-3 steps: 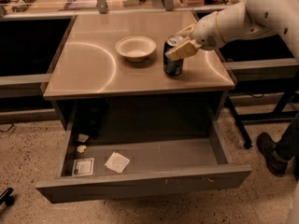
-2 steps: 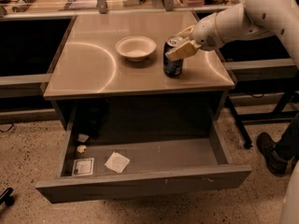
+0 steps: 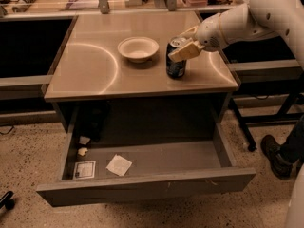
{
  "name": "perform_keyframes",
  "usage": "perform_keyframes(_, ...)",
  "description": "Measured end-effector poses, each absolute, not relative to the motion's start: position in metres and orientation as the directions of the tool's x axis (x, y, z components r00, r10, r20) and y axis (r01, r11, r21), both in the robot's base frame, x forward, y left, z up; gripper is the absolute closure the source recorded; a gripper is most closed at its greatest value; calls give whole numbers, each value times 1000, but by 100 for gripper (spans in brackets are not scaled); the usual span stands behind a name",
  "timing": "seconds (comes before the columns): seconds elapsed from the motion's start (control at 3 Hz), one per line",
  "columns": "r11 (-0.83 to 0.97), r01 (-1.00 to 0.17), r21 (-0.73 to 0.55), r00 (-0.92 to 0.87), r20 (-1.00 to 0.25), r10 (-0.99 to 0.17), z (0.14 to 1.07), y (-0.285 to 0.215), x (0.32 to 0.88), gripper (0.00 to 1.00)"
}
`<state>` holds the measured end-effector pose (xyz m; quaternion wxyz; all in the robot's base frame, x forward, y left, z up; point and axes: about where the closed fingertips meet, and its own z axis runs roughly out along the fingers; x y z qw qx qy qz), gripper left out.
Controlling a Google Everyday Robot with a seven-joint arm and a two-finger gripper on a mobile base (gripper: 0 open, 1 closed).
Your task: Pick pepsi can from top drawer and place on counter
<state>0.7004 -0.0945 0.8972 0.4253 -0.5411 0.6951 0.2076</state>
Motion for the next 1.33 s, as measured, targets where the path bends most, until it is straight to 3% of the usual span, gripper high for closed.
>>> perform_keyframes(0.67,328,-929,-172,-53,-816,-576,897,-94,700,11)
perform_keyframes(1.0,328,-929,-172,-53,-816,-576,897,-94,700,0)
perform_keyframes(1.33,328,-929,-172,-53,-816,-576,897,-94,700,0)
